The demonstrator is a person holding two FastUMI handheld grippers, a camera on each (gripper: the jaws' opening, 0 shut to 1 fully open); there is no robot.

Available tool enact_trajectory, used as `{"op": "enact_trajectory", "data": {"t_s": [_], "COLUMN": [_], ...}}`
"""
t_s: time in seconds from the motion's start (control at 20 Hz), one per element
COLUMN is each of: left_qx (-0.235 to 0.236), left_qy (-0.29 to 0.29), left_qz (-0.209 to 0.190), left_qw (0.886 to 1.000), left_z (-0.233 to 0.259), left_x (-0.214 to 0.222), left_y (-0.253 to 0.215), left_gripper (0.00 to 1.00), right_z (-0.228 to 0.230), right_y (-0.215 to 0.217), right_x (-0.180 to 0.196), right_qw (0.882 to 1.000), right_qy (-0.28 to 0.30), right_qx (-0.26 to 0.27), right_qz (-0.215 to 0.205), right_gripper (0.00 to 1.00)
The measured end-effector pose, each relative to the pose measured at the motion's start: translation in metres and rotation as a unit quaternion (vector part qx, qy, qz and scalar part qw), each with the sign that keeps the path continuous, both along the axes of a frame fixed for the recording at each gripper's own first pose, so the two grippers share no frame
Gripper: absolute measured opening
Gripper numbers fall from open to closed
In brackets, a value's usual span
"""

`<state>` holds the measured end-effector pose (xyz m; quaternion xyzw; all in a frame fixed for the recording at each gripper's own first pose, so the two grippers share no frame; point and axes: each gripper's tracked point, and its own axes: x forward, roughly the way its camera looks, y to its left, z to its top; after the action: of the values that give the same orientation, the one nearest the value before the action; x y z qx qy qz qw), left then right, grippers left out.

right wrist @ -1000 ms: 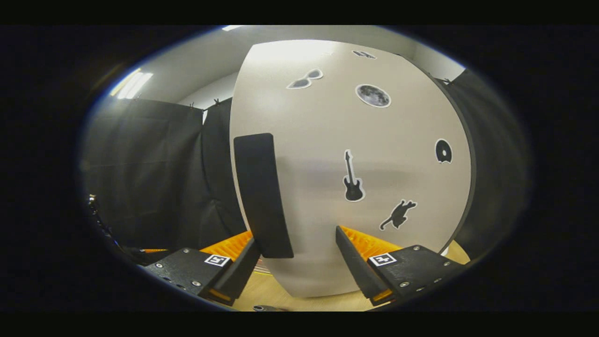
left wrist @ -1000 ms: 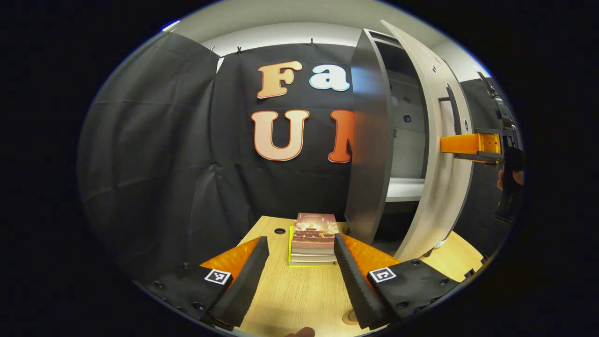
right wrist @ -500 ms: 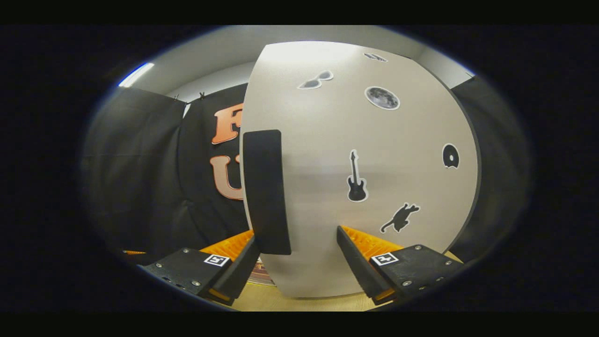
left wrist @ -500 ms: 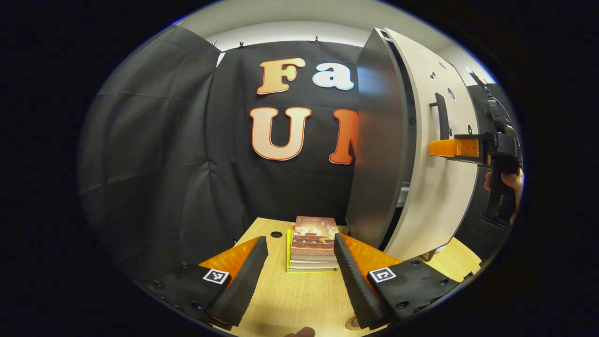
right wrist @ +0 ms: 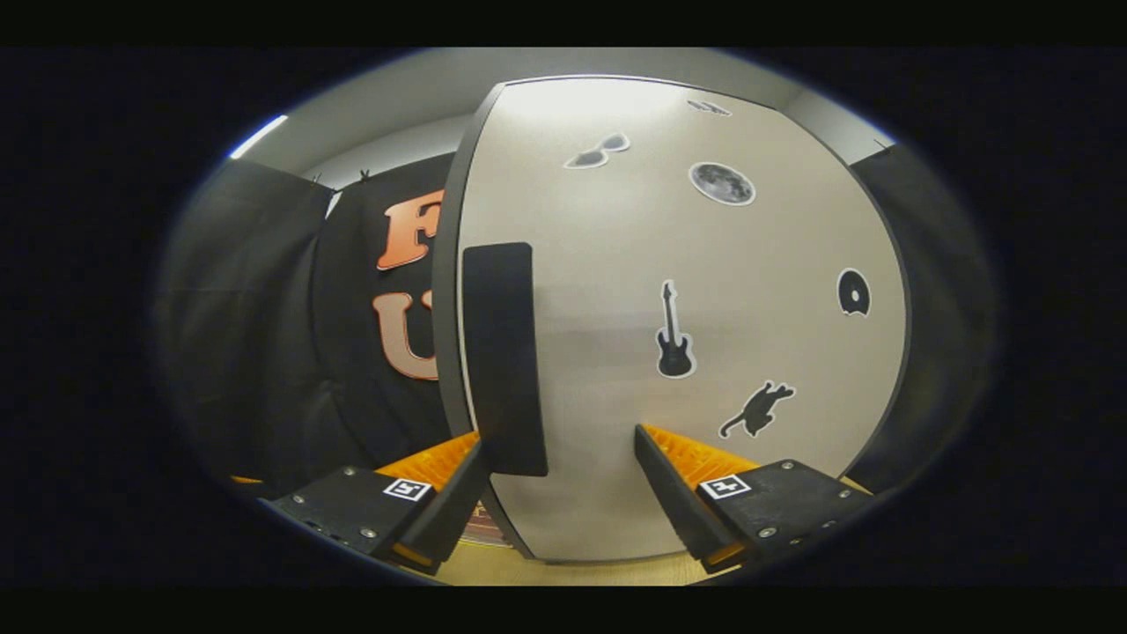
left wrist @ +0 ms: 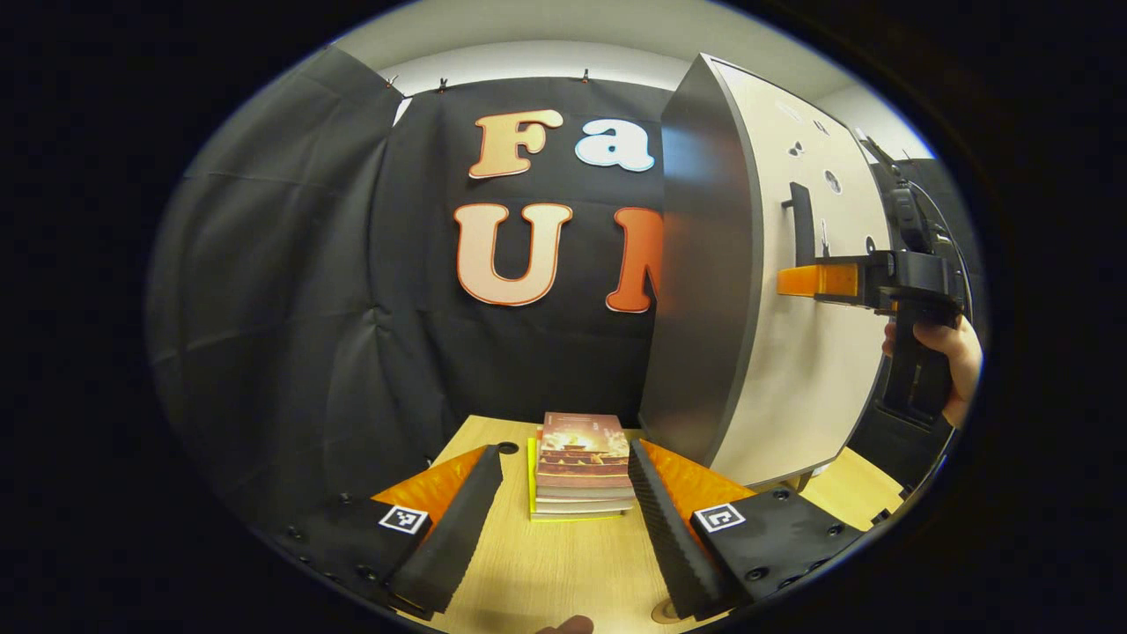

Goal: Open the cabinet door with the right hand, grasp the bottle in the cabinet with the left hand and place it on the coaster, then close the cabinet door with the right hand.

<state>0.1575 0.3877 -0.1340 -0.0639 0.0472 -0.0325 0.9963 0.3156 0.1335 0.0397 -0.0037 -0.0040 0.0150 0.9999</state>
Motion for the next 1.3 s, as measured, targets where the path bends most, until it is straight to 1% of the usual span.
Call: {"op": "enact_trajectory", "data": {"t_s": [0.15, 0.25, 0.3, 0.35, 0.4, 0.45, 0.55, 0.6, 0.65, 0.7, 0.8, 0.85, 0.9, 1.0, 1.1, 1.2, 1.25, 1.3], "left_qx": [-0.01, -0.009, -0.009, -0.01, -0.009, -0.006, 0.008, 0.011, 0.012, 0.013, 0.017, 0.019, 0.018, 0.019, 0.026, 0.035, 0.039, 0.042], "left_qy": [-0.001, 0.0, -0.003, -0.007, -0.011, -0.014, -0.026, -0.03, -0.033, -0.036, -0.04, -0.041, -0.043, -0.051, -0.061, -0.076, -0.085, -0.092], "left_qz": [-0.018, -0.023, -0.021, -0.022, -0.021, -0.022, -0.015, -0.012, -0.008, -0.005, 0.002, 0.009, 0.015, 0.024, 0.03, 0.034, 0.038, 0.041], "left_qw": [1.0, 1.0, 1.0, 1.0, 1.0, 1.0, 1.0, 0.999, 0.999, 0.999, 0.999, 0.999, 0.999, 0.998, 0.997, 0.996, 0.995, 0.994], "left_z": [0.005, 0.009, 0.013, 0.02, 0.026, 0.031, 0.043, 0.049, 0.055, 0.061, 0.07, 0.072, 0.076, 0.087, 0.098, 0.112, 0.117, 0.123], "left_x": [0.004, 0.001, 0.0, -0.003, -0.009, -0.015, -0.031, -0.042, -0.054, -0.067, -0.092, -0.103, -0.114, -0.137, -0.155, -0.17, -0.176, -0.183], "left_y": [-0.012, -0.019, -0.021, -0.025, -0.031, -0.037, -0.048, -0.055, -0.062, -0.07, -0.082, -0.086, -0.09, -0.1, -0.11, -0.116, -0.119, -0.121], "left_gripper": [0.94, 0.94, 0.94, 0.94, 0.96, 0.94, 0.94, 0.96, 0.92, 0.94, 0.94, 0.94, 0.92, 0.96, 0.92, 0.92, 0.94, 0.92], "right_z": [-0.004, -0.011, -0.011, -0.012, -0.012, -0.012, -0.009, -0.01, -0.009, -0.007, -0.008, -0.009, -0.009, -0.009, -0.009, -0.008, -0.008, -0.007], "right_y": [0.003, 0.008, 0.009, 0.009, 0.006, 0.002, -0.008, -0.018, -0.028, -0.039, -0.057, -0.066, -0.073, -0.085, -0.09, -0.094, -0.096, -0.098], "right_x": [-0.001, -0.014, -0.023, -0.036, -0.051, -0.068, -0.103, -0.121, -0.14, -0.158, -0.192, -0.211, -0.226, -0.254, -0.276, -0.291, -0.297, -0.302], "right_qw": [1.0, 0.999, 0.999, 0.999, 1.0, 1.0, 1.0, 1.0, 1.0, 1.0, 1.0, 1.0, 1.0, 1.0, 1.0, 1.0, 1.0, 1.0], "right_qy": [0.016, 0.031, 0.029, 0.026, 0.025, 0.024, 0.015, 0.014, 0.01, 0.005, 0.003, 0.003, 0.002, -0.001, -0.003, -0.008, -0.007, -0.008], "right_qx": [0.005, 0.011, 0.009, 0.004, 0.001, 0.0, 0.003, 0.006, 0.008, 0.011, 0.011, 0.007, 0.002, -0.008, -0.006, -0.003, -0.002, 0.001], "right_qz": [0.006, 0.014, 0.017, 0.018, 0.018, 0.016, 0.014, 0.009, 0.003, -0.004, -0.011, -0.015, -0.02, -0.027, -0.025, -0.023, -0.021, -0.02], "right_gripper": [0.95, 0.95, 0.97, 0.95, 0.95, 0.95, 0.95, 0.95, 0.95, 0.95, 0.95, 0.95, 0.95, 0.95, 0.95, 0.95, 0.95, 0.97]}}
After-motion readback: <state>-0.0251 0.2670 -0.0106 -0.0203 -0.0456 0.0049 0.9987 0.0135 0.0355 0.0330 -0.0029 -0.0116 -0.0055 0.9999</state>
